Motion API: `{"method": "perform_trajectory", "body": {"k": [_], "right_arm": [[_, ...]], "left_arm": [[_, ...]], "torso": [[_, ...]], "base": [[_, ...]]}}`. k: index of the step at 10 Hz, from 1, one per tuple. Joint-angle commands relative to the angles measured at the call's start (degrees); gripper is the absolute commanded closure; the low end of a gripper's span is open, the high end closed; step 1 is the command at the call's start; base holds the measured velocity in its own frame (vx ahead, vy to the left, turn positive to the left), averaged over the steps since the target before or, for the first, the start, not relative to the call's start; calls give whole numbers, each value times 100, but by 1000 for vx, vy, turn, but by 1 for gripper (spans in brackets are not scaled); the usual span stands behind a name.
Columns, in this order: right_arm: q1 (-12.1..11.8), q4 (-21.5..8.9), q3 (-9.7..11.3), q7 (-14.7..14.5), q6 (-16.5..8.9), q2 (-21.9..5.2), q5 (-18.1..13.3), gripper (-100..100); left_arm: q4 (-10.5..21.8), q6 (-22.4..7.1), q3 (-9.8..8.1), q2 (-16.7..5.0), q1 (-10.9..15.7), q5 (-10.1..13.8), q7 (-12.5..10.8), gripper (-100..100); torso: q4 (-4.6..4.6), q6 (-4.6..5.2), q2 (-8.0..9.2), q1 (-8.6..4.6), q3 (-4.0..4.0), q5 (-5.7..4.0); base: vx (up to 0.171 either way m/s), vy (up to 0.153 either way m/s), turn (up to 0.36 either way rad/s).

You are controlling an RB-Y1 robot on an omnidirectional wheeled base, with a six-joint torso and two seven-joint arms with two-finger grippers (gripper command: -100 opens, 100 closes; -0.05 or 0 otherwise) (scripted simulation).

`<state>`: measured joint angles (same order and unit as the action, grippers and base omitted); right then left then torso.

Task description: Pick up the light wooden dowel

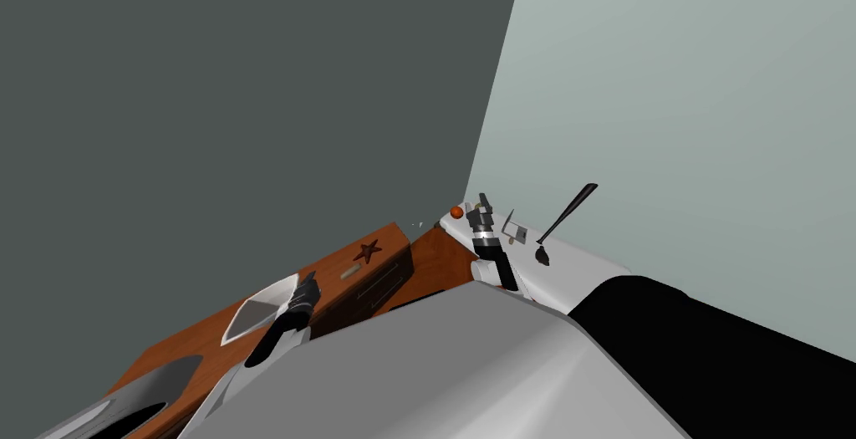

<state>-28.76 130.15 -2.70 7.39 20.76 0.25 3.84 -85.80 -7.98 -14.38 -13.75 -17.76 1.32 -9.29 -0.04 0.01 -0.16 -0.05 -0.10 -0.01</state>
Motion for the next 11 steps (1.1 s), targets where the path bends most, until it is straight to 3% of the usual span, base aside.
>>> {"method": "perform_trajectory", "body": {"k": [1, 3, 6, 11], "right_arm": [[0, 0, 0, 0, 0, 0, 0, 0], [0, 0, 0, 0, 0, 0, 0, 0], [0, 0, 0, 0, 0, 0, 0, 0], [0, 0, 0, 0, 0, 0, 0, 0]], "left_arm": [[286, -118, -70, -5, 141, 22, -1, -100], [704, -336, -174, -45, 342, 88, -23, -100], [944, -439, -225, -65, 443, 122, -35, -100], [1925, -897, -443, -145, 904, 289, -88, -100]], "torso": [[0, 0, 0, 0, 0, 0], [0, 2, -2, -2, -1, -1], [0, 1, 0, 1, 0, 0], [-1, 1, -9, -3, -5, -1]], "base": [[35, -14, -59], [52, -28, -119], [35, -10, -52], [53, -19, -133]]}}
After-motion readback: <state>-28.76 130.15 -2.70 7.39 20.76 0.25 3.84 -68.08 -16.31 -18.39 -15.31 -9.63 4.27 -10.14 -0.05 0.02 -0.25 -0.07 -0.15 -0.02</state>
